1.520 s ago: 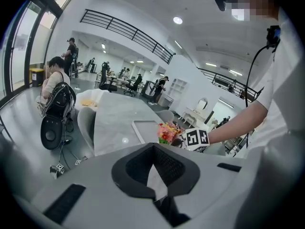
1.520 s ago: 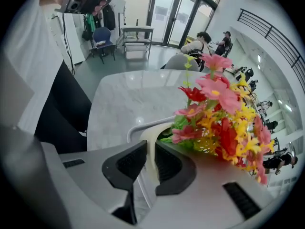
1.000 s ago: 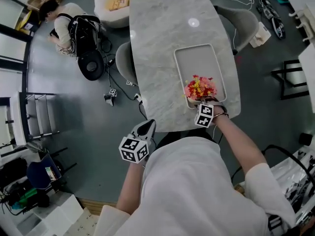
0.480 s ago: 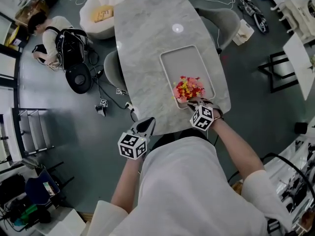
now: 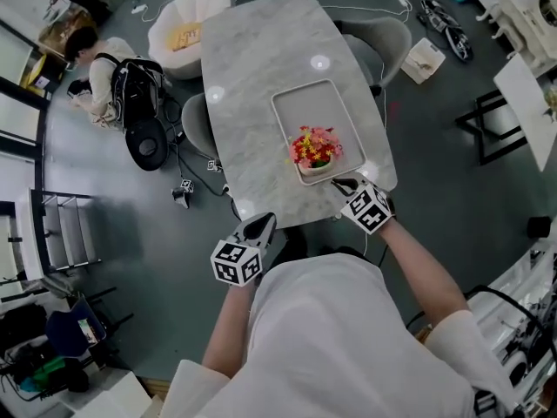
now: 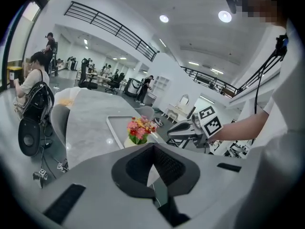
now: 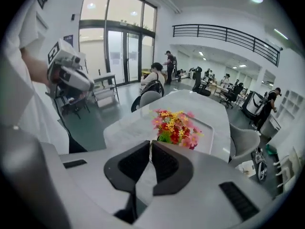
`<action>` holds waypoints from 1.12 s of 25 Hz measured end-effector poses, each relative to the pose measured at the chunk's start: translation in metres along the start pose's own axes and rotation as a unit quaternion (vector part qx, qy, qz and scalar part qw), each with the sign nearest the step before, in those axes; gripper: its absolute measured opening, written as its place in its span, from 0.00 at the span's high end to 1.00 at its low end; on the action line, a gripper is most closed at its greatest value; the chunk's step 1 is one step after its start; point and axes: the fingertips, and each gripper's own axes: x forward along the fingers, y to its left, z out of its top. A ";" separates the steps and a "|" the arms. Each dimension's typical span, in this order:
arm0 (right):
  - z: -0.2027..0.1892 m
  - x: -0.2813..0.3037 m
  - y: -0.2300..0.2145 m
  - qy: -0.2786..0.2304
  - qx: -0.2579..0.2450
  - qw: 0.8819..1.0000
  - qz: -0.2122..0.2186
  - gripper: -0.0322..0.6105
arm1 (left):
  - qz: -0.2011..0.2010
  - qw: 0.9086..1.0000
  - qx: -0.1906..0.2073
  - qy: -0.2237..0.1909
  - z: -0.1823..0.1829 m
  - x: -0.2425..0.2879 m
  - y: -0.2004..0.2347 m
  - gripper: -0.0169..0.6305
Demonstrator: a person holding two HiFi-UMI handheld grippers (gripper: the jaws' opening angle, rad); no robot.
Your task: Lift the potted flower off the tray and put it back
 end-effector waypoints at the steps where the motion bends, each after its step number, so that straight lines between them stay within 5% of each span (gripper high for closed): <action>1: 0.001 -0.013 0.004 -0.015 0.009 1.000 0.001 0.91 | 0.001 1.000 0.003 0.001 -0.004 0.000 -0.008 0.97; 13: -0.055 -0.152 0.041 -0.109 0.145 0.983 -0.009 0.92 | 0.007 1.000 -0.005 -0.020 -0.046 -0.021 -0.104 0.97; 28: -0.052 -0.188 0.074 -0.177 0.281 0.942 -0.054 0.92 | -0.020 0.999 0.035 0.004 -0.051 -0.063 -0.096 0.97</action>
